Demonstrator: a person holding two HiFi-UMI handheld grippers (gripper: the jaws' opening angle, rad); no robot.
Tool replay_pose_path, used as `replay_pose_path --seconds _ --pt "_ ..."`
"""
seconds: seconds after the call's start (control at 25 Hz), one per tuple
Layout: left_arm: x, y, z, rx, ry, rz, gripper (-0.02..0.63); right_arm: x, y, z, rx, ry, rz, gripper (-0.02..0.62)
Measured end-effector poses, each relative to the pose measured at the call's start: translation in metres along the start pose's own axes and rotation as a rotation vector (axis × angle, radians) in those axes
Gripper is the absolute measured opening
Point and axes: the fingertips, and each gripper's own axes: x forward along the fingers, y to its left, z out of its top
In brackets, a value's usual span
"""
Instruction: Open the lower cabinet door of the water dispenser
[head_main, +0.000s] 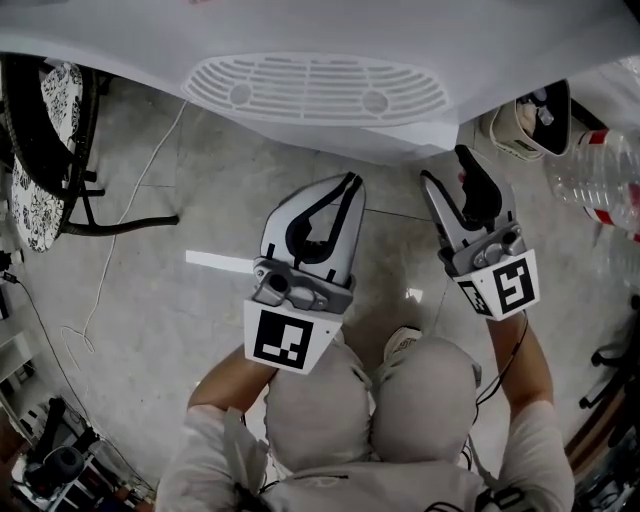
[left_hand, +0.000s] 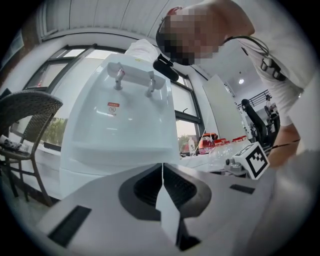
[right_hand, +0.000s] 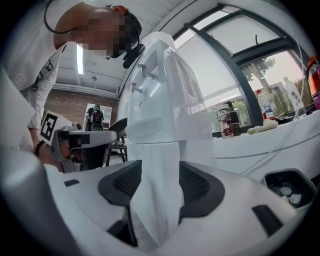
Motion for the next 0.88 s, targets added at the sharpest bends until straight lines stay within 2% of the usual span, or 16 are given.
replay_pose_path --seconds 0.24,0.52,0.72,0.88 --pt "-0.005 0.002 -0.001 0.019 -0.002 -0.011 0.005 0.021 -0.006 -0.007 0.014 -0.024 0.043 0.250" --pt "-0.013 0.008 0.000 0.017 -0.008 -0.003 0.005 0.027 -0.013 -0.007 0.006 -0.046 0.036 0.253" --pt "-0.016 0.008 -0.002 0.005 -0.008 -0.008 0.005 0.026 -0.025 -0.009 0.002 -0.053 -0.002 0.253" --pt "-0.016 0.007 -0.001 -0.001 -0.012 -0.015 0.005 0.030 -0.021 -0.015 -0.020 -0.031 0.026 0.253"
